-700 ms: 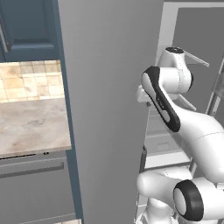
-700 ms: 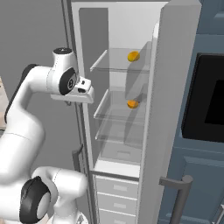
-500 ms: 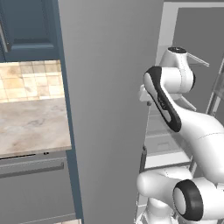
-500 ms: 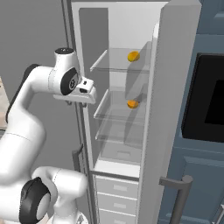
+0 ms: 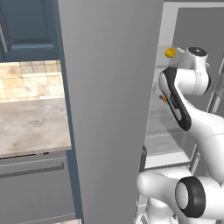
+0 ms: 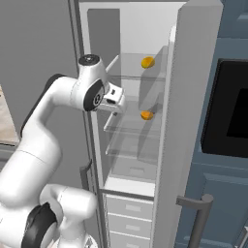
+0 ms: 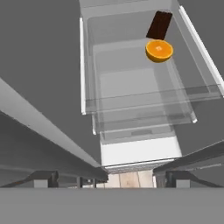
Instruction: Pick up the orange and mango from the fridge and place one fruit on each plate on the dining counter.
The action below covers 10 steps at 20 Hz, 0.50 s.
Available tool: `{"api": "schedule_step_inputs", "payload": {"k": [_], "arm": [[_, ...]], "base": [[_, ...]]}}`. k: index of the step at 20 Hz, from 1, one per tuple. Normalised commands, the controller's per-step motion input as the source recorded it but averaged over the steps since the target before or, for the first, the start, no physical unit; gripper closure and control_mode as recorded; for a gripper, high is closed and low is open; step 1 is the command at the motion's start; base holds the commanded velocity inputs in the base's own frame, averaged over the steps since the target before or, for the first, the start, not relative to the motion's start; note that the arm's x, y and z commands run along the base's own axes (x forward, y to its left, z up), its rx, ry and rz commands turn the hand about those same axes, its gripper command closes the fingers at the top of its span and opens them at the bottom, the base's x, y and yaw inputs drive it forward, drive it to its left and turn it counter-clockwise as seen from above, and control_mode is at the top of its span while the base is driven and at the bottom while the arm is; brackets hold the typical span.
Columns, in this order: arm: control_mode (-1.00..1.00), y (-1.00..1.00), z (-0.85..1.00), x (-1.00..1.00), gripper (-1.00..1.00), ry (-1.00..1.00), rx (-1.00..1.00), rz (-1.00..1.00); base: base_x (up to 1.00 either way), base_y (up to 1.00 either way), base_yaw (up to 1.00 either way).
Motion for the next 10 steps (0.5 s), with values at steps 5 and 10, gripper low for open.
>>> {"api": "schedule_step_inputs", "payload": {"k": [5,10], "arm": [[-1.00,-0.50,-0.55,0.58,-1.00,0.02,0.00,0.00],[-1.00,-0.38,-0.49,0.69,-1.00,0.00,0.00,0.00]], "base": [[0.00,0.00,0.00],[0.00,0.00,0.00]]}}
